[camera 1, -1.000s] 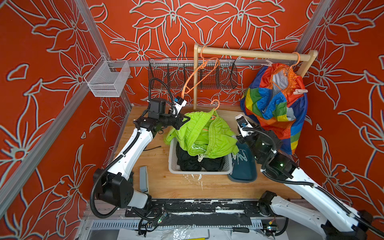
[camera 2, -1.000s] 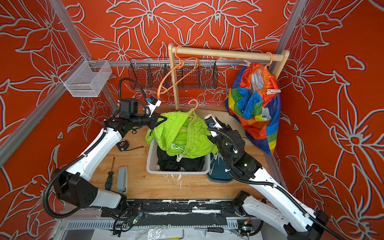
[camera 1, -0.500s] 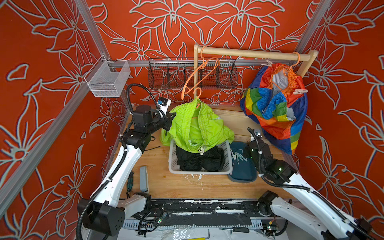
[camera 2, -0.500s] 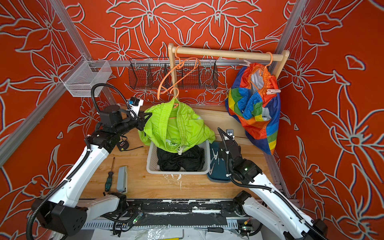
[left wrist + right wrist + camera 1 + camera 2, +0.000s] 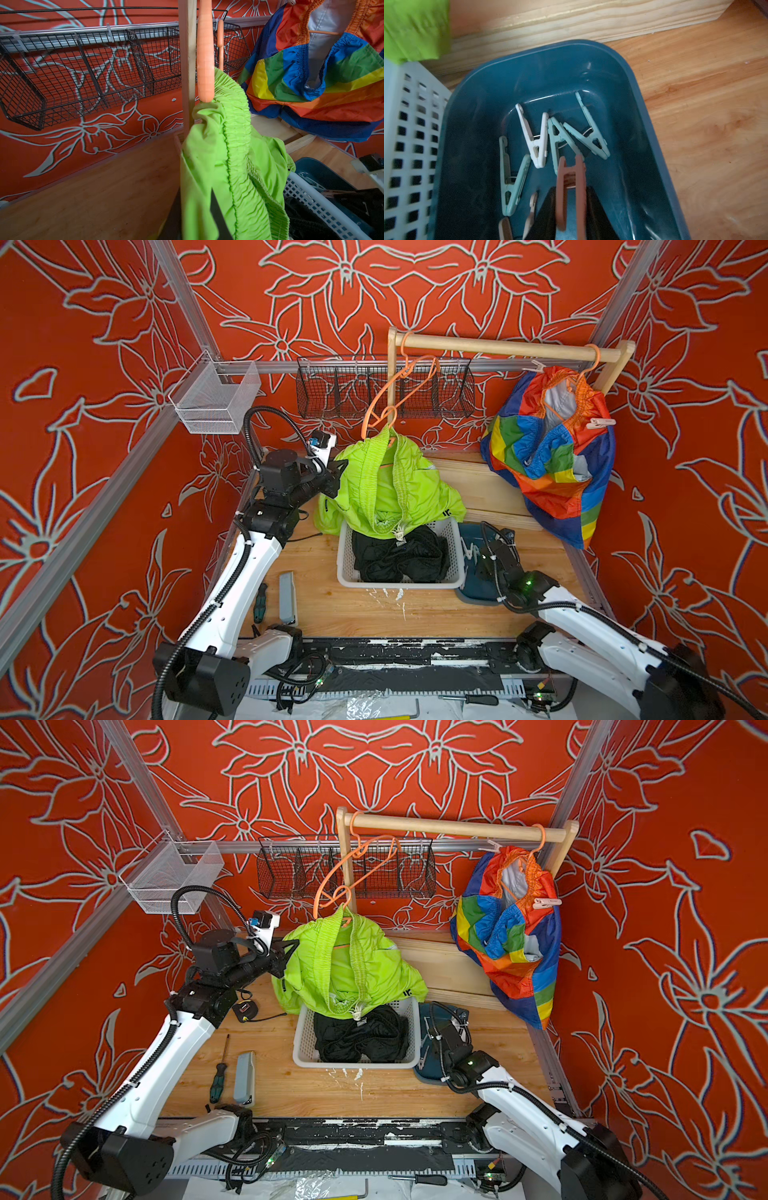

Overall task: Remove the clothespins securing shorts to the hanger
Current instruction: Place the clothespin in the storage box.

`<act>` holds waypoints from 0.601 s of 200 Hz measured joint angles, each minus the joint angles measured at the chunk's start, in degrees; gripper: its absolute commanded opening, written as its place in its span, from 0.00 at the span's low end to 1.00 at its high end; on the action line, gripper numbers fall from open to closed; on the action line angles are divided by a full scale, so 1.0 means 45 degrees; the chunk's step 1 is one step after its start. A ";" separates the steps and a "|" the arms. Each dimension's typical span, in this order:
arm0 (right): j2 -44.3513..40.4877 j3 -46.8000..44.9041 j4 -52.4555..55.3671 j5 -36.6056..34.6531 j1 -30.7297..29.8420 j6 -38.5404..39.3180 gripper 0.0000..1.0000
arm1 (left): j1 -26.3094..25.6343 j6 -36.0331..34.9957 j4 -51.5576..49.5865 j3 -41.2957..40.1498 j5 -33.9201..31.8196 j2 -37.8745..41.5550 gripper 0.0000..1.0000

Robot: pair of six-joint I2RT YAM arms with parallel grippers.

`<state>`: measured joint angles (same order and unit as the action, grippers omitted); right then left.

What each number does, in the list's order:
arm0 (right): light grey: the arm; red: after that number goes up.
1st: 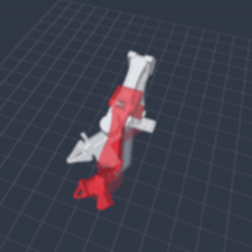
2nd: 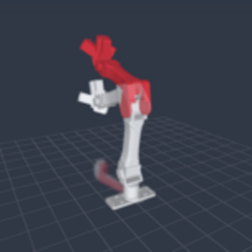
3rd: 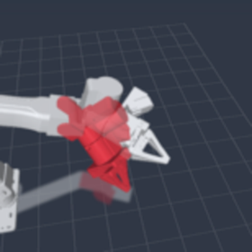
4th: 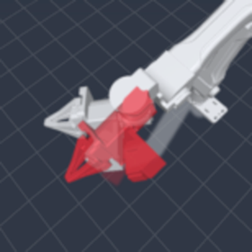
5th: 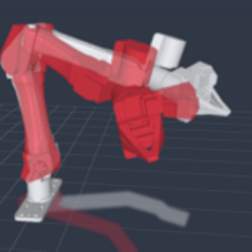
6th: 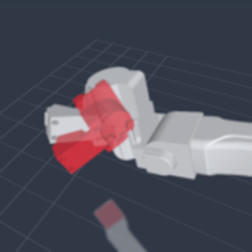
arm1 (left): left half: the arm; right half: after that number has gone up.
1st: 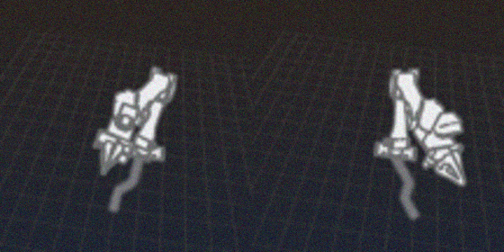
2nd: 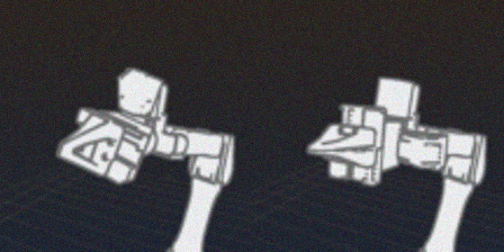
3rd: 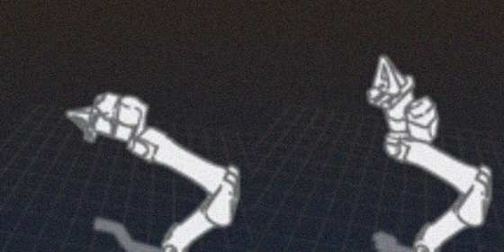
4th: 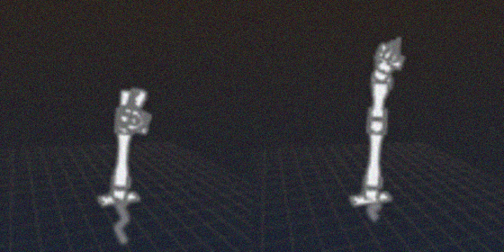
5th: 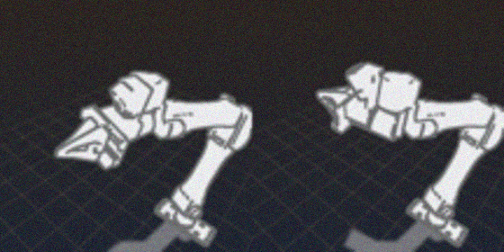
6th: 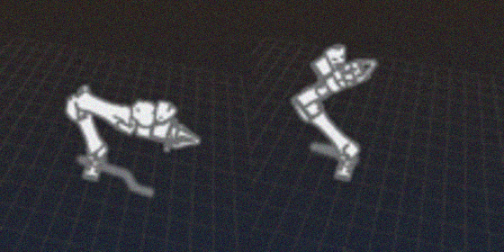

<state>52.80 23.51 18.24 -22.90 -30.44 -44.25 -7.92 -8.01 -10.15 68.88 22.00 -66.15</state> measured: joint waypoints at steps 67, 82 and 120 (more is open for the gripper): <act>-0.2035 0.0879 -0.0097 -0.0029 0.0083 0.1729 0.54 | -0.0083 0.0107 0.0053 0.0029 0.0136 -0.0199 0.00; -0.2477 0.1690 -0.0160 0.0068 0.0087 0.2788 0.54 | -0.0316 0.0083 -0.0209 0.0287 0.0107 -0.0452 0.00; -0.2414 0.4065 -0.0641 0.1773 0.0102 0.5435 0.56 | -0.1681 -0.0350 -0.1277 0.1331 -0.0019 -0.0918 0.00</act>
<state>41.93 41.80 15.35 -14.92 -29.98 -19.79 -15.49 -9.58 -15.90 74.87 21.91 -70.28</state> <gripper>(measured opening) 0.553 0.144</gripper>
